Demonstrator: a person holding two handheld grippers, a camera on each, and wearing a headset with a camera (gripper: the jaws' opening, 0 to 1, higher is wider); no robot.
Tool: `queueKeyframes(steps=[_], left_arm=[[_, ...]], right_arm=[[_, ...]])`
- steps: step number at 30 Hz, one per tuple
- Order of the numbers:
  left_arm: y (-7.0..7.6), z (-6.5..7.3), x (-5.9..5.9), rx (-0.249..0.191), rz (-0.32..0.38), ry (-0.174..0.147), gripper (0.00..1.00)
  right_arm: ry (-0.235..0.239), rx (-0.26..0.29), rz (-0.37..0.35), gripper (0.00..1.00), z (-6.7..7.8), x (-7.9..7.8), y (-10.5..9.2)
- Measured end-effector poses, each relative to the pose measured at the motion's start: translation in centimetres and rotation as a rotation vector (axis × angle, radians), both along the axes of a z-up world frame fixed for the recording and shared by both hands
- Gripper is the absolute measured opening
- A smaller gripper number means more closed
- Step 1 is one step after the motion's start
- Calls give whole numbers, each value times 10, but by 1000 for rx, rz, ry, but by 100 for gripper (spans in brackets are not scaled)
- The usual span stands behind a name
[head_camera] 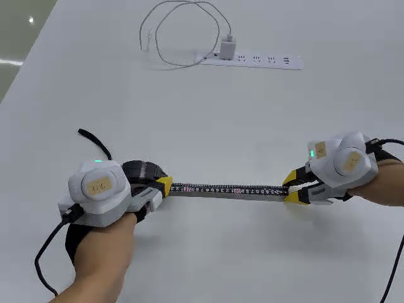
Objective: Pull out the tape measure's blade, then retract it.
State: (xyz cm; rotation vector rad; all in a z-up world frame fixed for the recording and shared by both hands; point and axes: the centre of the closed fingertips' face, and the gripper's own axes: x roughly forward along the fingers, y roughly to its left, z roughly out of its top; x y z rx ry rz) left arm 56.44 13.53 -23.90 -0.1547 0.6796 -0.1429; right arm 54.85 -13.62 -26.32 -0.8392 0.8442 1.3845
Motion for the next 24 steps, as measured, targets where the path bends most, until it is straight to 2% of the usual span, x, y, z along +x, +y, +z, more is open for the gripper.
queueKeyframes(steps=[3,16,24], left_arm=[[0,0,0,-1,5,2,61],[1,-1,0,11,-5,11,60],[1,-1,-1,9,-5,28,59]], right_arm=[[-14,-2,5,11,0,1,0],[-18,-7,12,10,1,-1,1],[-19,-4,15,10,1,-1,4]])
